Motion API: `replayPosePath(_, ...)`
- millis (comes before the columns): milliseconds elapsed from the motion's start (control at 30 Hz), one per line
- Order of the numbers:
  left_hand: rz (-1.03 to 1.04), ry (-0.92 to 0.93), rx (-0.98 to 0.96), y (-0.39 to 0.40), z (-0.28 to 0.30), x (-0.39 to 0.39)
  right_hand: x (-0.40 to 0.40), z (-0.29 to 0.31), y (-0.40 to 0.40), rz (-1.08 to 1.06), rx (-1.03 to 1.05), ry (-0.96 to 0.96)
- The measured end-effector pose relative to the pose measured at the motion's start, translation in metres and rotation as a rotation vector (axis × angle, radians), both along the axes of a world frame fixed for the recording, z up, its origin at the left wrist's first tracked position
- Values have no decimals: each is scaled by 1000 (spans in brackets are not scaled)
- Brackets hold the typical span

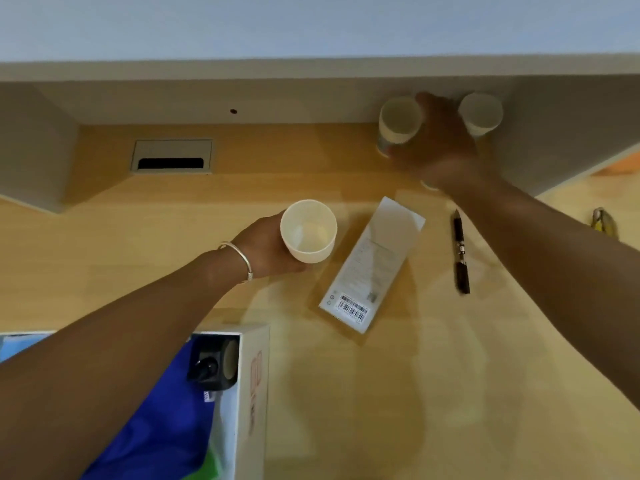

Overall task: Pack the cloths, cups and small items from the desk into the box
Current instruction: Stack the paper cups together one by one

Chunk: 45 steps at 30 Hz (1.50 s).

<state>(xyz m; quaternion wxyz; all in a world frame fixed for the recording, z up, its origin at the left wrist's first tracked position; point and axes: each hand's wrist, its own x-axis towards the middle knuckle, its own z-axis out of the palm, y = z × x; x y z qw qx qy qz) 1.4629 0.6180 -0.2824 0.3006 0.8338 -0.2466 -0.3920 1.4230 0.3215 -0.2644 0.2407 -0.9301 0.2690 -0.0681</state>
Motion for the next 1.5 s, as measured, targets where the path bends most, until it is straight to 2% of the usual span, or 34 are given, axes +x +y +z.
replayPosePath(167,43,-2,-26,-2,-1,-3,12,-7,-4,187,-83,83)
replayPosePath(433,-10,-49,-7,1,-4,-2,19,-19,-9,126,-109,-5)
replayPosePath(567,-34,-67,8,3,-7,0,15,-14,-9,64,-32,-23)
replayPosePath(767,-86,-114,52,6,-8,2,-16,25,35,33,76,-172)
replayPosePath(1000,-26,-17,-24,13,-2,-5,-65,86,101,157,149,-250)
replayPosePath(1200,-54,26,-81,12,-5,-3,-82,107,142,259,180,-314)
replayPosePath(1333,-88,17,-88,10,-9,0,-85,96,159,368,169,-286)
replayPosePath(1500,-106,-38,-55,11,-11,-1,-82,71,165,410,110,-120)
